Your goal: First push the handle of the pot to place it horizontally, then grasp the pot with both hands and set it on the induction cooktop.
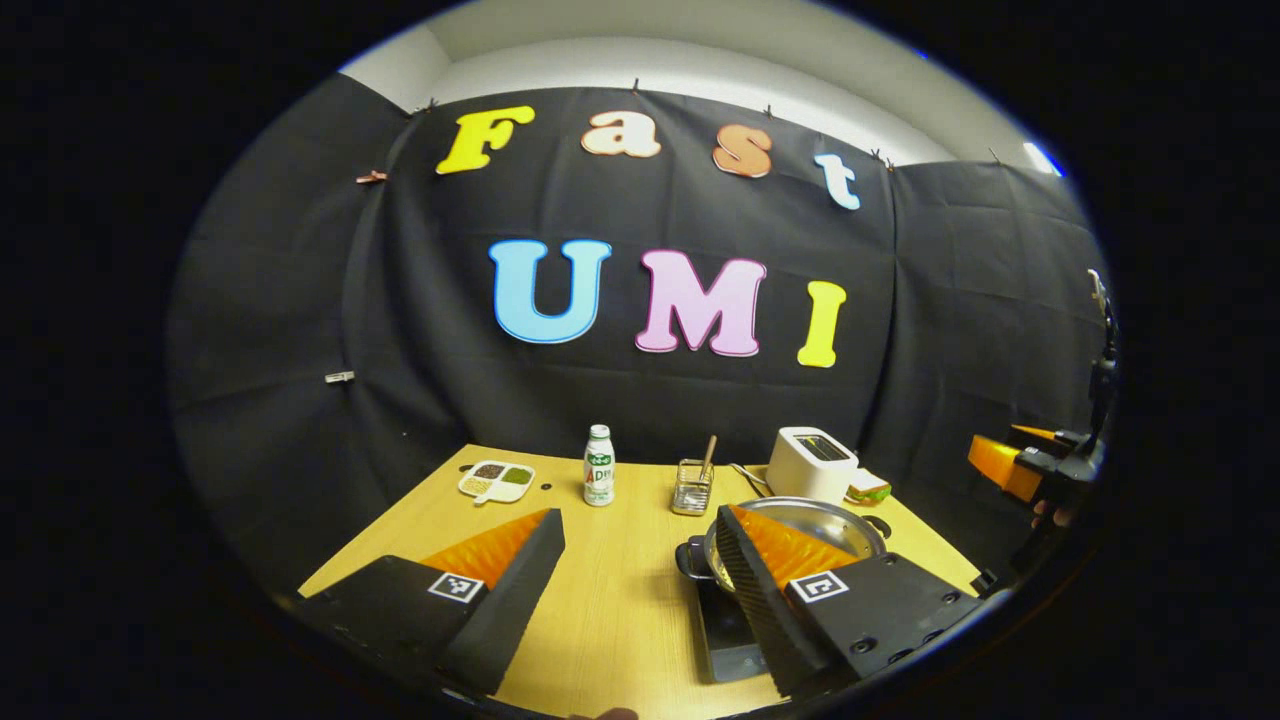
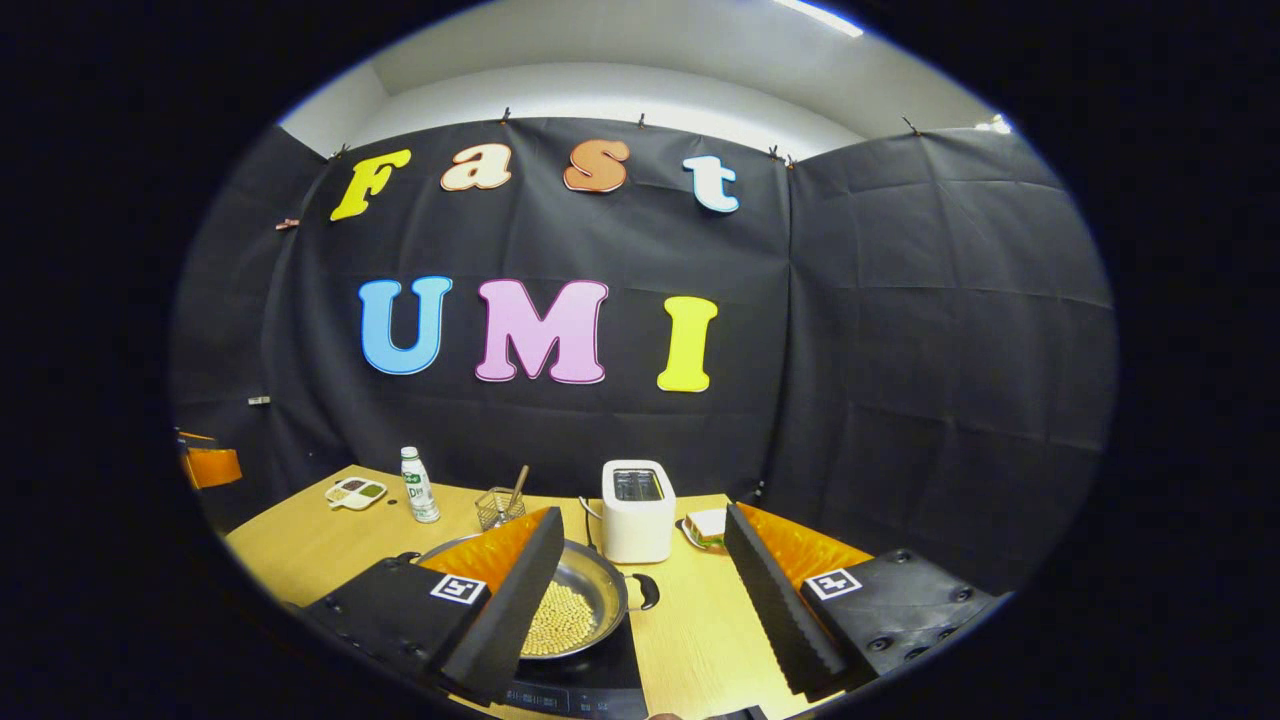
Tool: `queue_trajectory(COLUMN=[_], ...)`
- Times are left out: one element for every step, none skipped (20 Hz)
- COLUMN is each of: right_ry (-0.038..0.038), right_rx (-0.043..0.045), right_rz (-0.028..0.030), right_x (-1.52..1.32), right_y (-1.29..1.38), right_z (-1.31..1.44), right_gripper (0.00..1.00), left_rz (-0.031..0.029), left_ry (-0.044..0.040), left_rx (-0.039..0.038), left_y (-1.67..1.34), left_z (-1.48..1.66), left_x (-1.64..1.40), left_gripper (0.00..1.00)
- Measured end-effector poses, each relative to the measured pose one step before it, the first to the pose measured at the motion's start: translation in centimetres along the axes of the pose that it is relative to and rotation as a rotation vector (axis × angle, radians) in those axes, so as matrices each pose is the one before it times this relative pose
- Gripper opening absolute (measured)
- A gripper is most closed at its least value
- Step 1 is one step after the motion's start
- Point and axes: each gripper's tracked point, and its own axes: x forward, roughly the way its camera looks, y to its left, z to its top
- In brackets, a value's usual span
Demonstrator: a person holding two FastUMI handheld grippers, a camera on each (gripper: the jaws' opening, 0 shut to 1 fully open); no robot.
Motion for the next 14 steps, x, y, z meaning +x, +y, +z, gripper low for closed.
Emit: queue_trajectory(right_ry=[0.01240, 0.00630, 0.00324, -0.00065, -0.00378, -0.00497, -0.00807, -0.00290, -0.00339, -0.00182, 0.00150, 0.00481, 0.00997, 0.00850], right_rx=[0.00902, 0.00913, 0.00385, -0.00008, 0.00102, 0.00389, 0.00167, -0.00102, -0.00134, -0.00165, -0.00185, -0.00163, 0.00439, 0.00767], right_rz=[-0.00482, 0.00660, 0.00652, 0.00532, 0.00364, 0.00577, -0.00011, -0.00572, -0.00534, -0.00360, -0.00179, -0.00301, 0.00013, 0.00380], right_x=[-0.851, -0.790, -0.774, -0.625, -0.624, -0.618, -0.528, -0.494, -0.459, -0.417, -0.313, -0.312, -0.225, -0.195], right_y=[-0.054, 0.180, 0.107, -0.040, 0.035, 0.076, 0.021, -0.214, -0.163, -0.001, 0.082, 0.021, 0.088, 0.342], right_z=[-0.242, -0.050, 0.037, -0.051, 0.027, 0.072, 0.134, 0.000, 0.045, -0.062, -0.134, -0.193, -0.245, -0.317], right_gripper=[0.99, 0.99, 0.99, 0.99, 0.99, 0.99, 0.99, 0.99, 0.96, 0.99, 0.99, 0.99, 0.99, 0.99], left_rz=[0.01848, 0.00930, 0.00983, -0.00187, -0.00311, 0.00749, 0.00473, 0.00461, 0.00146, 0.00585, 0.00339, -0.00209, -0.00420, -0.00229], left_ry=[-0.01722, -0.00951, -0.00430, -0.00569, -0.00368, -0.00135, 0.00059, -0.00059, -0.00056, -0.00362, -0.00224, 0.00096, 0.00000, 0.00266], left_rx=[0.00829, 0.01440, 0.01283, 0.01249, 0.00873, 0.00018, -0.00742, -0.01088, -0.00822, -0.00694, -0.00895, -0.00882, -0.00595, -0.00258], left_y=[0.534, 0.216, 0.386, 0.141, 0.088, 0.308, 0.048, -0.145, -0.229, -0.102, -0.169, -0.362, -0.257, -0.114], left_z=[0.200, -0.024, -0.048, -0.101, 0.004, -0.099, -0.093, -0.170, -0.037, -0.178, -0.091, -0.278, -0.114, -0.178], left_x=[-1.315, -1.174, -1.056, -0.774, -0.697, -0.638, -0.586, -0.590, -0.513, -0.489, -0.474, -0.305, -0.224, -0.168], left_gripper=[0.95, 0.95, 0.95, 0.95, 0.95, 0.95, 0.93, 0.95, 0.95, 0.97, 0.95, 0.95, 0.97, 0.97])
